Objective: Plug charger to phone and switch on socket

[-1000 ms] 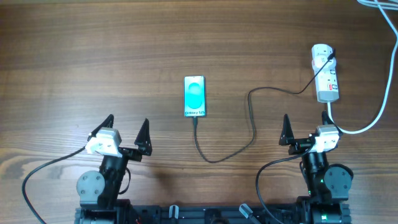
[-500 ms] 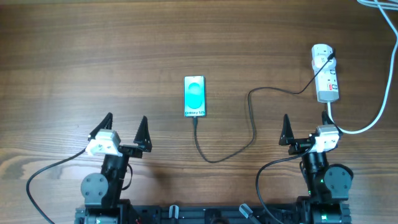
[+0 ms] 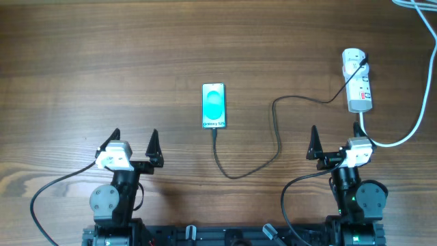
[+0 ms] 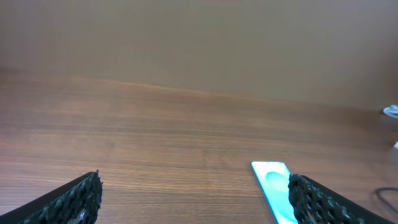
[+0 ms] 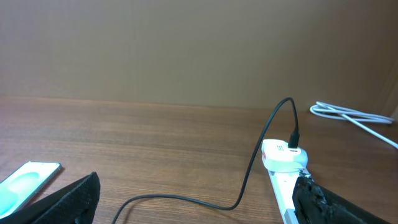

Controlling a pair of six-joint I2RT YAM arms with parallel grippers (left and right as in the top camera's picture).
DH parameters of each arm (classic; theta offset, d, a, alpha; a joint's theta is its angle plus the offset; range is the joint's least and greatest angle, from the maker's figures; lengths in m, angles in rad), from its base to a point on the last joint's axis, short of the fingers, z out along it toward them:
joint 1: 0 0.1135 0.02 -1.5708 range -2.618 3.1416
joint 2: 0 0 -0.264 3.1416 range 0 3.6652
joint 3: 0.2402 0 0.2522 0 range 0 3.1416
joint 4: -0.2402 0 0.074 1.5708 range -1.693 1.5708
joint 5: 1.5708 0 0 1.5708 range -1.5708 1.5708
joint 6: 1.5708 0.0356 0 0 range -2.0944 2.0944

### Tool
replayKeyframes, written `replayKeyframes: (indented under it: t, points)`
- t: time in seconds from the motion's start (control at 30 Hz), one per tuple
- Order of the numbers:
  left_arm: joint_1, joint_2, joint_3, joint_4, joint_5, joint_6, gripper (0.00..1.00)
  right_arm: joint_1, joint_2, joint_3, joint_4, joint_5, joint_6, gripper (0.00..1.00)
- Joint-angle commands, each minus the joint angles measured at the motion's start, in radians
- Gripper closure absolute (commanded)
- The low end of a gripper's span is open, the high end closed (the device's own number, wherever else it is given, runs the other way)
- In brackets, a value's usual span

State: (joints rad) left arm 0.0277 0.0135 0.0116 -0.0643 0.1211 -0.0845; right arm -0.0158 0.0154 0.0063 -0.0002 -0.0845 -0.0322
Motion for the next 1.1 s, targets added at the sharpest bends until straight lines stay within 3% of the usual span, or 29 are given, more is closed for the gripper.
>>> replayKeyframes:
  t: [0.0, 0.3, 1.07]
  points:
    - [0.007, -0.011, -0.006, -0.013, -0.089, 0.055, 0.00, 0.005, -0.012, -0.001, 0.001, 0.013, -0.013, 0.00]
    - [0.008, -0.011, -0.006, -0.014, -0.097, 0.132, 0.00, 0.005, -0.012, -0.001, 0.001, 0.013, -0.014, 0.00]
    - [0.008, -0.011, -0.006, -0.012, -0.092, 0.133, 0.00, 0.005, -0.012, -0.001, 0.001, 0.013, -0.013, 0.00]
